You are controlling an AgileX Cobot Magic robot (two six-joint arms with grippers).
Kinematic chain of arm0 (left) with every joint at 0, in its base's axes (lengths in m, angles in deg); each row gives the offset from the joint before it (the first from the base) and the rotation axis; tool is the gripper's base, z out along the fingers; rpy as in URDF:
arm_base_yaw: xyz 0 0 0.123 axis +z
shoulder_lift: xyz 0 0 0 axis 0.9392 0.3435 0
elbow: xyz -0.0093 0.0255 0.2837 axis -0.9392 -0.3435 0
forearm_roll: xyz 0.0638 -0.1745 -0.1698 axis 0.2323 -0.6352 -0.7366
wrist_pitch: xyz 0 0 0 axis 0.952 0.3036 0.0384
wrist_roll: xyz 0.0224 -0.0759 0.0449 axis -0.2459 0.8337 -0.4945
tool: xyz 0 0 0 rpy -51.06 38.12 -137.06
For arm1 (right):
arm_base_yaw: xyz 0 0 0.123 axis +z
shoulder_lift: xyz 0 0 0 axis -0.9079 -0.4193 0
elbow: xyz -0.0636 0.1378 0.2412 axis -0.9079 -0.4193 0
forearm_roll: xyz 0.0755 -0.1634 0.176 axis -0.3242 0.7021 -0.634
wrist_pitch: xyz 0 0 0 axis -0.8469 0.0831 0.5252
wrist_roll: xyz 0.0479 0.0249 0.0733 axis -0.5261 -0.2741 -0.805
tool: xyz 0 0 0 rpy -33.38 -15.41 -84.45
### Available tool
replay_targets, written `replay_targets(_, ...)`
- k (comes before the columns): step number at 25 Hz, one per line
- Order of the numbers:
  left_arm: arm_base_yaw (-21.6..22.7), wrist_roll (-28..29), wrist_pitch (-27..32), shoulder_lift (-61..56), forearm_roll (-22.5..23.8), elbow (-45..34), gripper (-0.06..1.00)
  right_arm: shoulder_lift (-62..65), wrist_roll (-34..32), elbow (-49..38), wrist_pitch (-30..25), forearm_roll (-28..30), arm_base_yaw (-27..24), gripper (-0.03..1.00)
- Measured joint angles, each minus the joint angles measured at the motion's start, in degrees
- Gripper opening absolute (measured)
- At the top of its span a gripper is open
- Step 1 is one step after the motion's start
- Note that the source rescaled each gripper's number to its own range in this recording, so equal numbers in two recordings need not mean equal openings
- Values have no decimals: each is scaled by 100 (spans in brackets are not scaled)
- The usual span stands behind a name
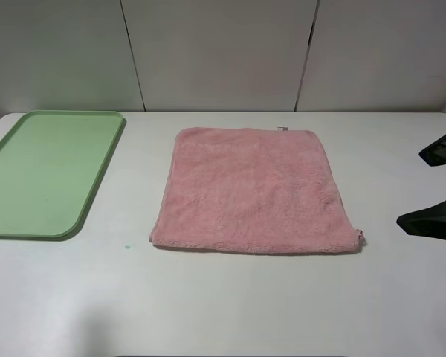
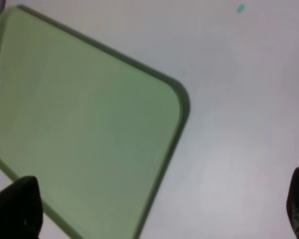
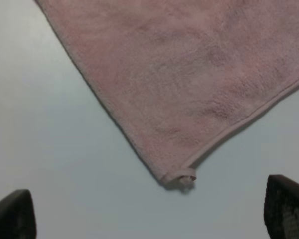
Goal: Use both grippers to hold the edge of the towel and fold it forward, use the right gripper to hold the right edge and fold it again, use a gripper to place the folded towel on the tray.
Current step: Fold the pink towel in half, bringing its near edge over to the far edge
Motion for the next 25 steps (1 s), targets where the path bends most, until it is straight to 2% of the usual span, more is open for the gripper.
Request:
replay_targets(4,0,-260,-381,588,15,0,99,-159,260,0,221,32,0,100)
replay_targets(9,0,-485,-1173,1584,20,0,99,-333,509,0,420,37,0,100)
replay_targets(16,0,-519,-2537,2960,20,0,98,-588,595,0,657,57,0,100)
replay_targets(25,0,-697,-3772,4601,22,5,98,-842,599,0,777,116,0,100)
